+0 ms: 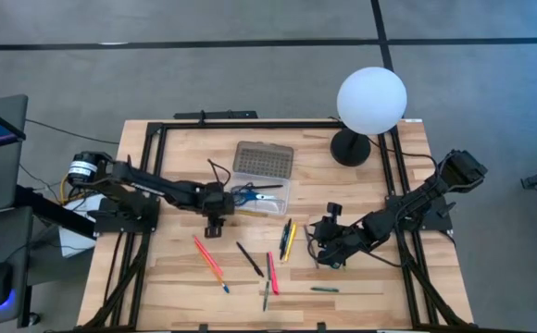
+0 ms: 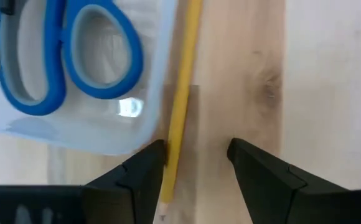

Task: Pick & place school supplies into a supply box
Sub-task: Put the yellow pencil into the gray supply box

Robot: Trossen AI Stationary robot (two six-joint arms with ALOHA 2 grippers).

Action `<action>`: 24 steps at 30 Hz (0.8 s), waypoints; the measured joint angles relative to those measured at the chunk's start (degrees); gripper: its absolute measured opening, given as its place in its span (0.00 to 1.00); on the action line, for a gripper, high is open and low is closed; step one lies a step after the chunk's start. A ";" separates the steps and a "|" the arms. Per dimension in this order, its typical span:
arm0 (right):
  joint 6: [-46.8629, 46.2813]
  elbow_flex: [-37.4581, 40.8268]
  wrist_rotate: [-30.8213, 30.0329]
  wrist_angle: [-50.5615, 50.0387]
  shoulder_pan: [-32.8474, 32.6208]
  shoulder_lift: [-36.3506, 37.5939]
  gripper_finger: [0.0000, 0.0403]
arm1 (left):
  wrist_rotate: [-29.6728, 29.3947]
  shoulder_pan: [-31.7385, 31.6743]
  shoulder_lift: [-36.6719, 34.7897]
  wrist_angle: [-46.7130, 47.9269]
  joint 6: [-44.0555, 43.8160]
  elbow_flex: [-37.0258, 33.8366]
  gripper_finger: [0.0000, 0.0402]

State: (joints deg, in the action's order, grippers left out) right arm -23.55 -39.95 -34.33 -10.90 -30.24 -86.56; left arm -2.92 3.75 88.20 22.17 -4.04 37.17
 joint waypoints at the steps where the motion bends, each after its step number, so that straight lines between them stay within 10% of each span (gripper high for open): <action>1: 0.00 0.00 0.00 0.00 0.00 0.00 0.30 | -0.19 0.68 0.00 -0.01 -0.67 0.00 0.47; 24: 0.00 0.00 0.00 0.04 0.00 0.00 0.30 | -5.81 17.44 0.14 -3.31 -9.88 0.88 0.43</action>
State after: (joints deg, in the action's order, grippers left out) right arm -23.55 -39.94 -34.33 -10.85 -30.24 -86.56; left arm -8.73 21.19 88.35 18.86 -13.93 38.04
